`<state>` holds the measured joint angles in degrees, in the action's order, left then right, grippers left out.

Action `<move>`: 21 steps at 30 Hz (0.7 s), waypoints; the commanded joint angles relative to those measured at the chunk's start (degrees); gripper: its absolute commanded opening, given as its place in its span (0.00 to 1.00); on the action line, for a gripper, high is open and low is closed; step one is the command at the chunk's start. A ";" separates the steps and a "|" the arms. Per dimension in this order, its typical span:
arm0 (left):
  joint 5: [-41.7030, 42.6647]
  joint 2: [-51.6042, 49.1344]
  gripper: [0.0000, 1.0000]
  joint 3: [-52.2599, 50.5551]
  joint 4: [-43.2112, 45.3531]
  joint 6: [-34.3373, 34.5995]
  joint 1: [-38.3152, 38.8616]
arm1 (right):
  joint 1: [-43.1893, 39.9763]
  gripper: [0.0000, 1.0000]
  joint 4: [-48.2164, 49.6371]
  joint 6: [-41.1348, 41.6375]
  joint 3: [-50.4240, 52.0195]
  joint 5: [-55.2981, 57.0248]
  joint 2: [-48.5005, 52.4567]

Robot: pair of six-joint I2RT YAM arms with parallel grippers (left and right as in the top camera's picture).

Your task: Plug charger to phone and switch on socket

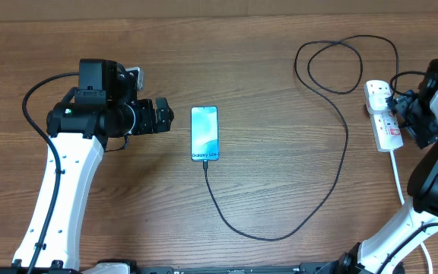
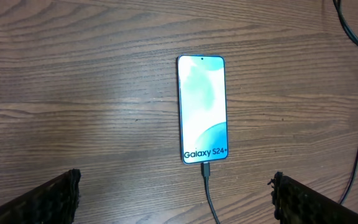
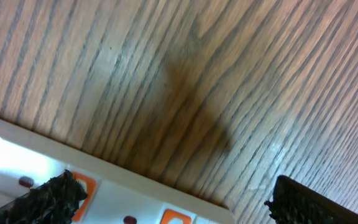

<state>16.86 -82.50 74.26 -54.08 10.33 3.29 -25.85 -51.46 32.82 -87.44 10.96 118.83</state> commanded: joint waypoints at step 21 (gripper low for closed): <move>-0.42 0.39 1.00 0.02 0.13 0.15 -0.15 | 0.70 1.00 -0.28 -6.36 1.99 -11.13 0.52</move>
<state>16.86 -82.50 74.26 -54.08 10.33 3.29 -27.03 -50.61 29.56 -86.83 7.42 118.80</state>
